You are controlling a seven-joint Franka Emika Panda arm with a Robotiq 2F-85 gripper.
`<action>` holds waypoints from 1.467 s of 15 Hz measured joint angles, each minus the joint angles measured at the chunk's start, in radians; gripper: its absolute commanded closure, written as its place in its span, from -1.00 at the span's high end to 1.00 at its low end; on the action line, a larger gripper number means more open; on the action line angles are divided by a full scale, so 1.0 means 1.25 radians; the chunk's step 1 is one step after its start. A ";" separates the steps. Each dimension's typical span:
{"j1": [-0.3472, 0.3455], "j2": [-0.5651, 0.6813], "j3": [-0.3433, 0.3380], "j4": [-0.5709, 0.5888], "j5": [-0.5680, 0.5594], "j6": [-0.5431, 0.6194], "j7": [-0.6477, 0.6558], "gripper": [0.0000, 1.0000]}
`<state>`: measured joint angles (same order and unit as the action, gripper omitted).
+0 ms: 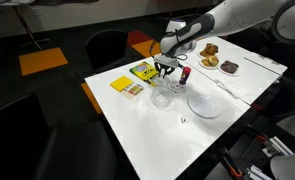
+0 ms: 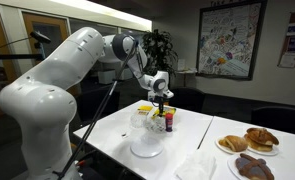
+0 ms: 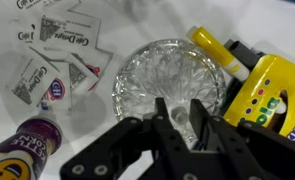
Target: Put the glass lid on the glass bowl
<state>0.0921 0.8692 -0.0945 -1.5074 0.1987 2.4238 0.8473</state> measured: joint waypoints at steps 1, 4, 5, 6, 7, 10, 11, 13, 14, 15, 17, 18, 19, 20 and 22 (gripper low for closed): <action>0.000 -0.001 -0.001 0.004 0.000 -0.002 0.000 -0.98; 0.000 -0.001 -0.002 0.013 -0.009 -0.010 0.007 -0.92; 0.000 -0.001 -0.003 0.014 -0.011 -0.011 0.008 -0.93; 0.000 -0.001 -0.004 0.015 -0.011 -0.013 0.008 -0.92; 0.000 -0.001 -0.004 0.015 -0.012 -0.014 0.008 -0.92; 0.002 -0.001 -0.004 0.019 -0.013 -0.025 0.009 -0.92; 0.004 -0.002 -0.004 0.020 -0.014 -0.028 0.009 -0.92; 0.010 -0.009 -0.004 0.023 -0.018 -0.033 0.013 -0.92; 0.014 -0.016 -0.004 0.023 -0.023 -0.037 0.017 -0.92; 0.019 -0.025 -0.004 0.023 -0.029 -0.043 0.024 -0.92; 0.028 -0.044 -0.004 0.023 -0.040 -0.060 0.036 -0.92; 0.032 -0.054 -0.004 0.023 -0.044 -0.067 0.041 -0.92; 0.037 -0.064 -0.004 0.022 -0.046 -0.075 0.044 -0.92; 0.041 -0.073 -0.003 0.022 -0.048 -0.083 0.046 -0.92; 0.050 -0.094 -0.001 0.017 -0.051 -0.097 0.047 -0.92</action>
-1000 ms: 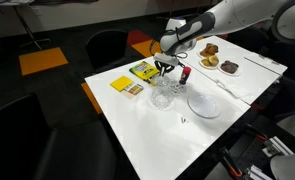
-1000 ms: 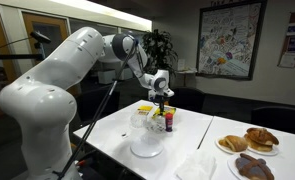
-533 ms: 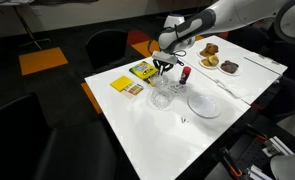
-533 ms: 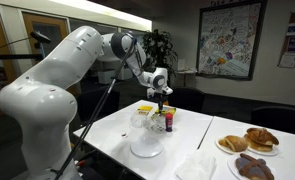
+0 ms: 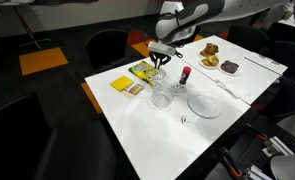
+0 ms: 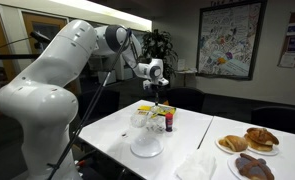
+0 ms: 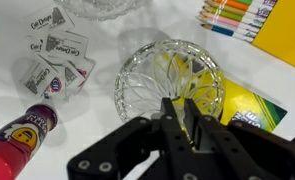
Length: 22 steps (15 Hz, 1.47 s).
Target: Put the glass lid on the glass bowl
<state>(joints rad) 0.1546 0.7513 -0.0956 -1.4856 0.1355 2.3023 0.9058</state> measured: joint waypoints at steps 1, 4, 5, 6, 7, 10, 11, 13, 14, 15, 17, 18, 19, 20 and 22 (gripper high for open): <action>0.004 -0.012 0.003 -0.005 0.000 -0.004 0.000 -0.92; 0.018 -0.049 0.019 -0.036 0.000 -0.005 0.000 -0.92; 0.024 -0.063 0.026 -0.050 0.000 -0.005 0.000 -0.92; 0.030 -0.078 0.033 -0.066 0.000 -0.005 0.000 -0.92; 0.037 -0.094 0.040 -0.085 0.000 -0.004 0.000 -0.92; 0.061 -0.141 0.057 -0.153 -0.005 0.005 -0.001 -0.92; 0.071 -0.157 0.060 -0.179 -0.014 0.011 0.001 -0.92; 0.089 -0.184 0.060 -0.232 -0.047 0.031 0.019 -0.92; 0.096 -0.195 0.060 -0.258 -0.063 0.046 0.032 -0.92; 0.101 -0.205 0.058 -0.283 -0.083 0.060 0.049 -0.92; 0.106 -0.223 0.055 -0.328 -0.117 0.087 0.082 -0.92; 0.107 -0.230 0.052 -0.347 -0.131 0.099 0.096 -0.92; 0.107 -0.239 0.049 -0.366 -0.144 0.109 0.110 -0.92; 0.107 -0.247 0.046 -0.385 -0.155 0.118 0.122 -0.92; 0.107 -0.264 0.041 -0.420 -0.168 0.136 0.143 -0.92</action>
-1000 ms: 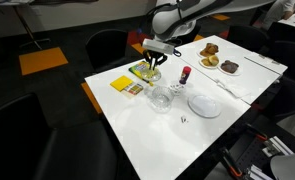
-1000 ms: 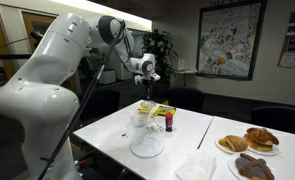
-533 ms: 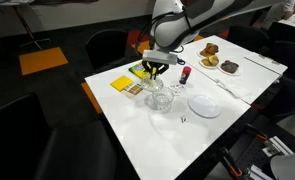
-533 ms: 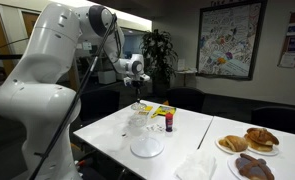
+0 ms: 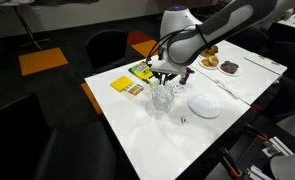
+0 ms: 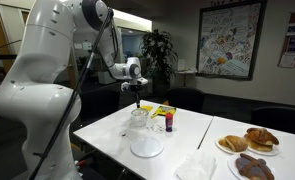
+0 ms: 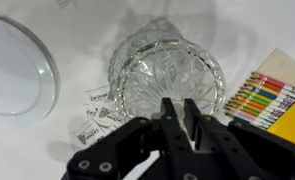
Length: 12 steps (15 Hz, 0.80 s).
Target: Put the glass lid on the glass bowl
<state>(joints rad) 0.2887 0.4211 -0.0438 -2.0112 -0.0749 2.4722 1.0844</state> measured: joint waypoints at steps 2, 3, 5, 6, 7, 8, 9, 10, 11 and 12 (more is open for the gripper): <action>-0.001 -0.013 -0.001 -0.034 -0.002 0.040 0.006 -0.92; -0.001 -0.018 -0.001 -0.049 -0.002 0.066 0.006 -0.92; -0.002 -0.019 -0.001 -0.074 -0.002 0.120 0.006 -0.92; -0.004 -0.019 -0.001 -0.084 -0.002 0.142 0.006 -0.92; -0.005 -0.019 -0.001 -0.093 0.001 0.161 0.006 -0.92; -0.007 -0.019 -0.001 -0.101 0.004 0.172 0.006 -0.92; -0.010 -0.018 -0.001 -0.106 0.009 0.178 0.006 -0.92; -0.013 -0.018 0.000 -0.111 0.019 0.180 0.005 -0.92; -0.017 -0.018 0.000 -0.115 0.031 0.180 0.003 -0.92; -0.022 -0.017 0.001 -0.118 0.045 0.179 -0.001 -0.92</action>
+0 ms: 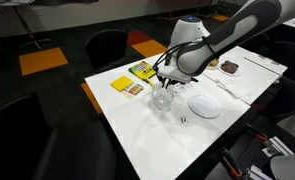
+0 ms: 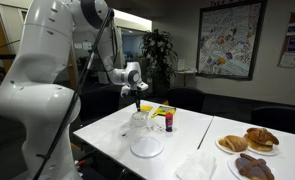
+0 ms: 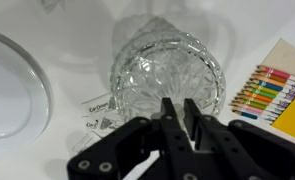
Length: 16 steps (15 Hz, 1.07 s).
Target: Put the glass lid on the glass bowl
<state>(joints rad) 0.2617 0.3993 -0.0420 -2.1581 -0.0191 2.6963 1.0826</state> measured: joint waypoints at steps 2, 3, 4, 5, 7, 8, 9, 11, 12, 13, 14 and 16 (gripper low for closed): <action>-0.012 0.001 0.006 -0.003 0.033 -0.002 -0.017 -0.92; -0.020 0.001 0.013 -0.004 0.055 -0.004 -0.031 -0.92; -0.032 0.001 0.023 -0.005 0.082 -0.005 -0.052 -0.92; -0.044 0.002 0.035 -0.005 0.112 -0.006 -0.075 -0.92; -0.066 0.002 0.058 -0.005 0.165 -0.015 -0.117 -0.92; -0.073 0.002 0.064 -0.004 0.183 -0.022 -0.130 -0.92; -0.075 0.002 0.066 -0.004 0.194 -0.028 -0.138 -0.92; -0.077 0.002 0.065 -0.003 0.197 -0.038 -0.139 -0.92; -0.076 0.002 0.063 -0.003 0.196 -0.043 -0.138 -0.92; -0.076 0.002 0.061 -0.003 0.194 -0.047 -0.138 -0.92; -0.075 0.002 0.057 -0.002 0.190 -0.052 -0.136 -0.92; -0.072 0.003 0.045 -0.002 0.172 -0.060 -0.127 -0.92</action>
<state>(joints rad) 0.1720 0.4025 0.0144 -2.1611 0.1963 2.6215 0.9242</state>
